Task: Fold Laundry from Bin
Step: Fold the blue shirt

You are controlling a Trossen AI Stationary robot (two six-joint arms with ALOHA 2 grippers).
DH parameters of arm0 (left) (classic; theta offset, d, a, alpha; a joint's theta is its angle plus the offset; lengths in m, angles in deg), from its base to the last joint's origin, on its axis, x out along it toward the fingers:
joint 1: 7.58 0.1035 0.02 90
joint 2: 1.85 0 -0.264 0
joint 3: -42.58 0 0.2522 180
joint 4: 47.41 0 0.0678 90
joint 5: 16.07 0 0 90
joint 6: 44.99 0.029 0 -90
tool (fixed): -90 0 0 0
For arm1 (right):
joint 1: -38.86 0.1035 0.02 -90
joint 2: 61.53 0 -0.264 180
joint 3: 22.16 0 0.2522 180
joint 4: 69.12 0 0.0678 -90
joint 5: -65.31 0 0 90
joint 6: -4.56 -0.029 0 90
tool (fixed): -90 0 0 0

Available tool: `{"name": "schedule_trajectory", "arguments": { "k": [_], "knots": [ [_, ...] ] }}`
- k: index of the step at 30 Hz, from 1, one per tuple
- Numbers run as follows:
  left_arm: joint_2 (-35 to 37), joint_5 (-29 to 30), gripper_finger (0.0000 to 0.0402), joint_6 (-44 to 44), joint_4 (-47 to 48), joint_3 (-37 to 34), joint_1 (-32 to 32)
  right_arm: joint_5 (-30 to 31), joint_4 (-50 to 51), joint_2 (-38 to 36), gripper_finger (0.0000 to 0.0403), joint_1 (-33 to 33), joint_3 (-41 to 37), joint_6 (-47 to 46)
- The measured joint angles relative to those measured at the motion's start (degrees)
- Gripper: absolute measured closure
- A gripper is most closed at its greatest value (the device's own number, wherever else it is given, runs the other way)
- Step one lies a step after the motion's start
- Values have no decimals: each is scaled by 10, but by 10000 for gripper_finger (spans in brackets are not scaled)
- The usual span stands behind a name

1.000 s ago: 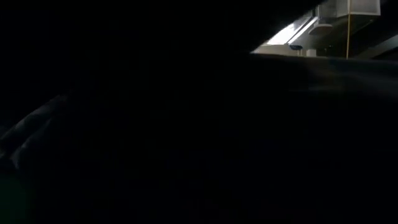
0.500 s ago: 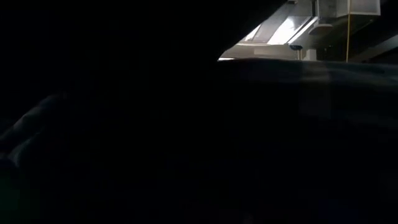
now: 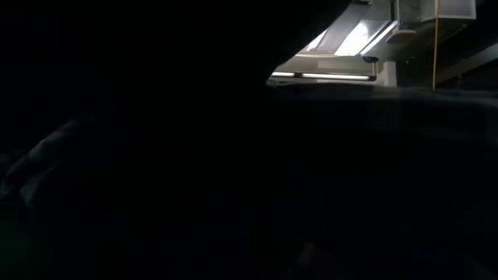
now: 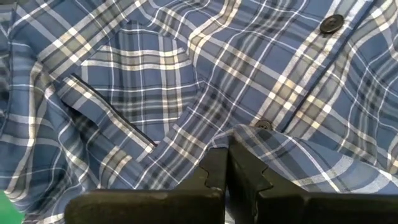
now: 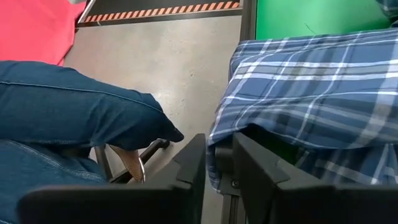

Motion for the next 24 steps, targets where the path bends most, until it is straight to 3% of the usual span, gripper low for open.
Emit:
{"name": "schedule_trajectory", "arguments": {
  "k": [8, 18, 24],
  "knots": [
    [0, 0, 401, 0, 0, 0, 0, -8, 0, 0, 281, -3, 0, -2],
    [0, 0, 401, 0, 0, 0, 0, 34, 1, 5, 279, -2, 0, -32],
    [0, 0, 401, 0, -1, 0, 0, 21, -1, 20, 278, -2, 0, -94]
  ]
}}
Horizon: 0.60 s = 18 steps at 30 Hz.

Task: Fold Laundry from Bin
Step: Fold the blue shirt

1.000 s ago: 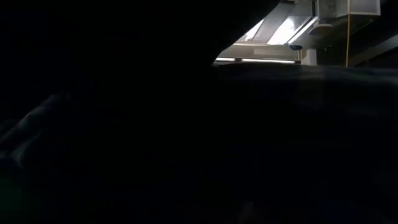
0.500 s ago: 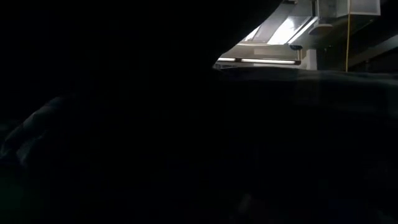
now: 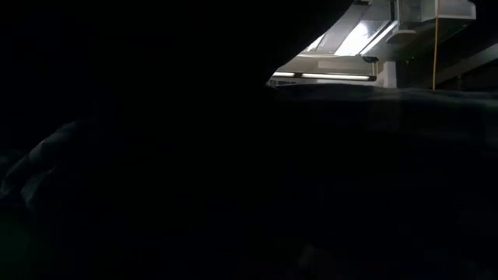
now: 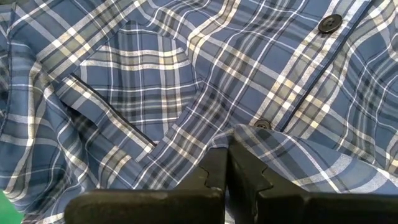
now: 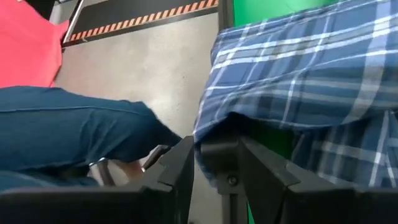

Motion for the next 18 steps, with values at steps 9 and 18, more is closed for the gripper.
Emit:
{"name": "schedule_trajectory", "arguments": {
  "k": [9, 18],
  "knots": [
    [0, -1, 401, 0, 0, 0, -1, 28, -34, 7, 278, -4, 0, -1],
    [0, -2, 401, 0, 0, 0, -1, 8, -60, 40, 278, -5, 0, -59]
  ]
}}
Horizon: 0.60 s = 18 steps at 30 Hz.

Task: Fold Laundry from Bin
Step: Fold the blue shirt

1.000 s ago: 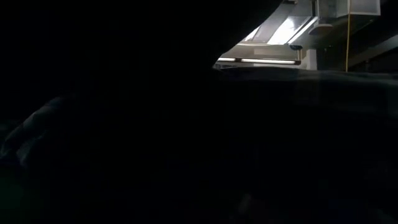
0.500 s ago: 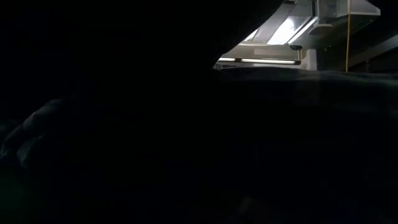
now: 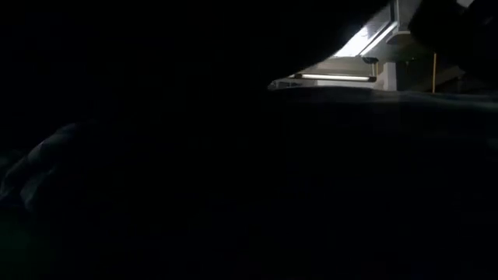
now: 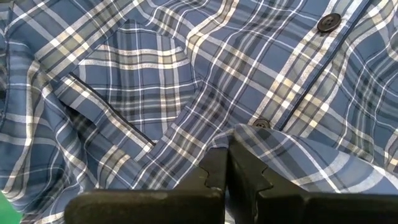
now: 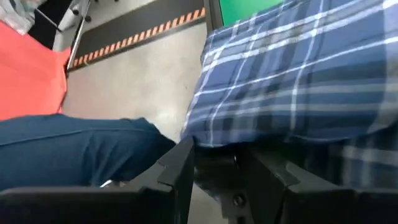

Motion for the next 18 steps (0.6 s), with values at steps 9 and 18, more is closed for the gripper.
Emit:
{"name": "schedule_trajectory", "arguments": {
  "k": [9, 18],
  "knots": [
    [0, 0, 401, 0, 0, 0, 0, 50, -34, 5, 281, 0, 0, 18],
    [0, 0, 401, 0, 11, 0, -2, 92, -33, 5, 394, 0, 0, 34]
  ]
}}
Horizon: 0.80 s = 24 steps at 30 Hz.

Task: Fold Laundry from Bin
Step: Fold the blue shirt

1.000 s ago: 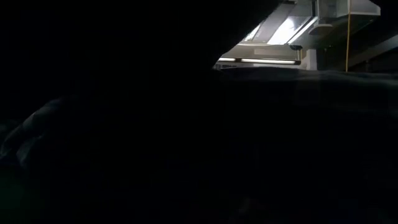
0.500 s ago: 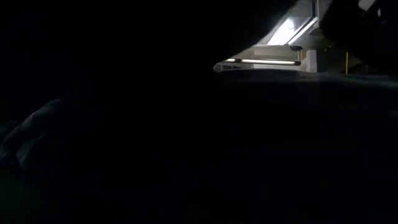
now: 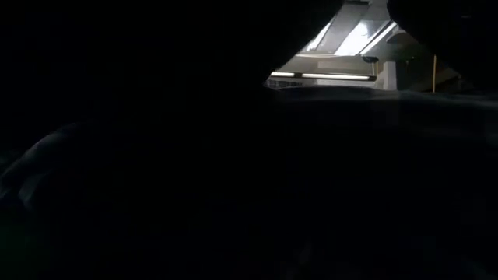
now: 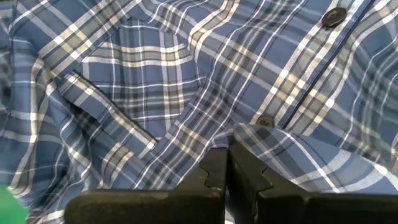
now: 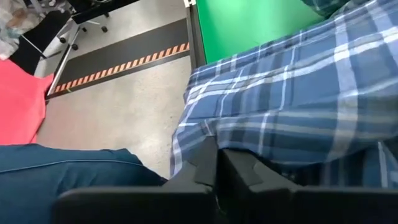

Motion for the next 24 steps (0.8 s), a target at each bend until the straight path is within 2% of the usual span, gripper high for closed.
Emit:
{"name": "schedule_trajectory", "arguments": {
  "k": [4, 8, 17, 24],
  "knots": [
    [0, -1, 401, 0, 35, 0, -7, -2, 2, -17, 383, 0, 0, 22],
    [0, -1, 401, -3, 85, 0, -18, 16, 32, -57, 398, 0, 0, 92],
    [0, -18, 401, -5, 156, 0, -55, 119, 258, -154, 400, -11, 0, 119],
    [0, -22, 401, -5, 161, 0, -93, 110, 376, -165, 394, -47, 0, 118]
  ]
}}
